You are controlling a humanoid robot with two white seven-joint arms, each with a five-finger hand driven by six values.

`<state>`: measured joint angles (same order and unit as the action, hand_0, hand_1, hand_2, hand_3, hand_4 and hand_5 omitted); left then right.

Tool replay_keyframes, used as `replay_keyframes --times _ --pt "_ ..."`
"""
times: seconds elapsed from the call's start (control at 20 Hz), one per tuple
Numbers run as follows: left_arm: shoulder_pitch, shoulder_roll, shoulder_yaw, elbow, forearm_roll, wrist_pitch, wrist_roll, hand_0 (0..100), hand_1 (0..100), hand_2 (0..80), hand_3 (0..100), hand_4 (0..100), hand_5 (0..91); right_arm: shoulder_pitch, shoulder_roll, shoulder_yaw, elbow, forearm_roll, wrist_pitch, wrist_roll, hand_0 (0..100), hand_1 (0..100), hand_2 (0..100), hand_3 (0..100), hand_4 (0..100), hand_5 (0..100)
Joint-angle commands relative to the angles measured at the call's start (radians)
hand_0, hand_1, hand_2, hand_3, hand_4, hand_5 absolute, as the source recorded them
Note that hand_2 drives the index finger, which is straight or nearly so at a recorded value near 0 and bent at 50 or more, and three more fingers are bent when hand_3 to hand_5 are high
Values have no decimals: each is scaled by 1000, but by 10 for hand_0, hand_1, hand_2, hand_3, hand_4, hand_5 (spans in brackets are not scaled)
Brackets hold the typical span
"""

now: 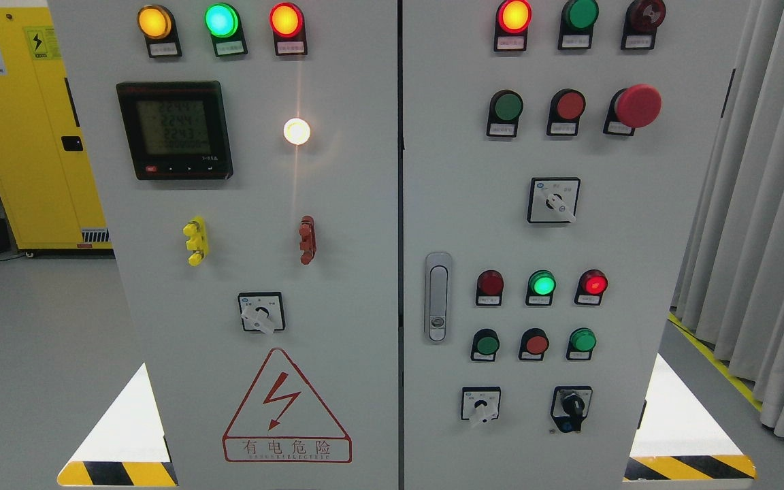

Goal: Press green start button

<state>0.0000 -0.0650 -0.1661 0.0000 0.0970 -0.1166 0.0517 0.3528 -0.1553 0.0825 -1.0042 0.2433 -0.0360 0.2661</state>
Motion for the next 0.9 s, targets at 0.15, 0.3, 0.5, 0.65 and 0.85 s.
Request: replay_keyframes --times 0.15,0.3,0.5,0.65,0.85 --pt "-21 -38 -3 -14 -2 0 0 120 556 0 0 0 0 72 -17 60 -640 284 -31 -28 190 425 0 0 0 0" --pt "-21 -38 -3 -15 -2 -1 0 120 556 0 0 0 0 74 -12 56 -726 408 -122 -28 194 432 0 29 0 0" --pt "-23 -39 -4 -28 -2 -3 0 120 556 0 0 0 0 61 -10 45 -867 543 -188 -53 197 439 0 74 44 0" --pt "-23 -39 -4 -26 -2 -3 0 120 556 0 0 0 0 22 -12 46 -945 614 -193 -84 209 474 0 192 195 84" --pt "-23 -39 -4 -26 -2 -3 0 120 556 0 0 0 0 -32 -12 37 -1017 724 -193 -93 240 511 0 278 314 208"
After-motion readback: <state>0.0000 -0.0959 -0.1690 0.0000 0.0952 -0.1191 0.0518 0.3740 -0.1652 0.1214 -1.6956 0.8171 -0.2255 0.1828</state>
